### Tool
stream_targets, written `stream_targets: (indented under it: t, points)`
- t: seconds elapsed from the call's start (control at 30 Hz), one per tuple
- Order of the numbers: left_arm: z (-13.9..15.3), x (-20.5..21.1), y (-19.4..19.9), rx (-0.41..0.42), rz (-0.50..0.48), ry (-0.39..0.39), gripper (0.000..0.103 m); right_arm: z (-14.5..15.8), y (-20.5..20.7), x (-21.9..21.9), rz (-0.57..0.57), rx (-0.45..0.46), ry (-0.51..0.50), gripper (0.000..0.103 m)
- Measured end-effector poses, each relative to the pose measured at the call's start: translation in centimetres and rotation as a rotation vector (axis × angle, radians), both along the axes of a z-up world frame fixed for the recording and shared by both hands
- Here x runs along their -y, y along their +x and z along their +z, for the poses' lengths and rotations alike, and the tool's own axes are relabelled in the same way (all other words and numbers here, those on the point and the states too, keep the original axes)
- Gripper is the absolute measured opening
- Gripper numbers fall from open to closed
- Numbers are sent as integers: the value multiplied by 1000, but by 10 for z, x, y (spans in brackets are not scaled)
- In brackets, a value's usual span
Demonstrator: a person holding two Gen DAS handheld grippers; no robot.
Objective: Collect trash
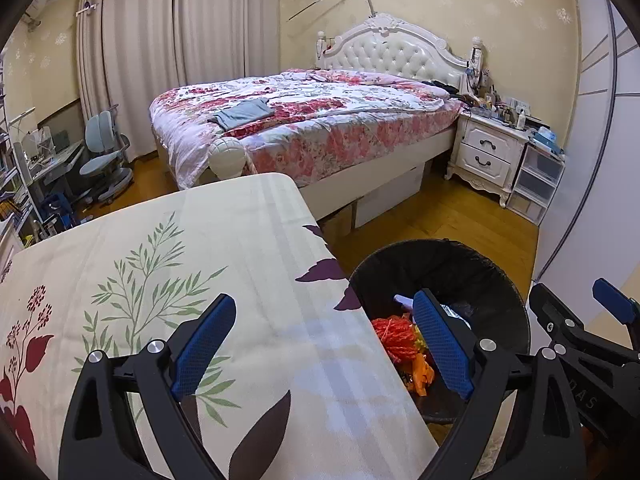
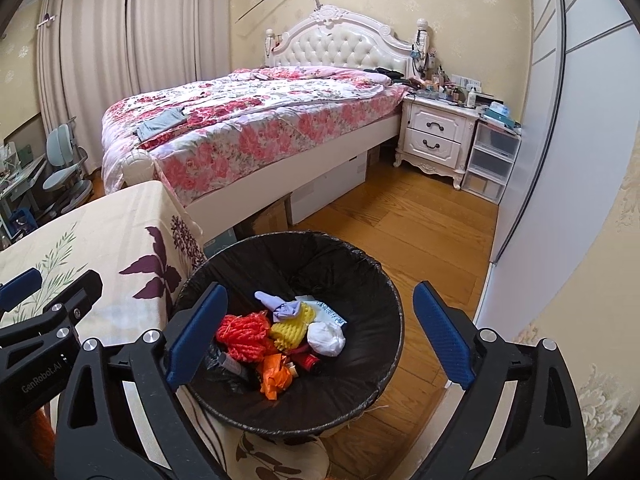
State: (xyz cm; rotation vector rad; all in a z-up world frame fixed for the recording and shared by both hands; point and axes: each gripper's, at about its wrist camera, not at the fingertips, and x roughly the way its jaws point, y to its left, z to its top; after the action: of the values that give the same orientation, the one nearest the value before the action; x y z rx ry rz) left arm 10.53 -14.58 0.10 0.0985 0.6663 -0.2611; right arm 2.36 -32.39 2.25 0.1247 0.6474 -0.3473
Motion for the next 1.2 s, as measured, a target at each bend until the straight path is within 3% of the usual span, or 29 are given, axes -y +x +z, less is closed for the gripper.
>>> stream_targets:
  t: [0.87,1.2]
  points:
    - [30,-63,-65,97,52,-26,90,31,-53,-53,89,54,-28,92]
    - [30,-75,-71,101,68,-38,90,38,-66,-59,102,64,-36,92]
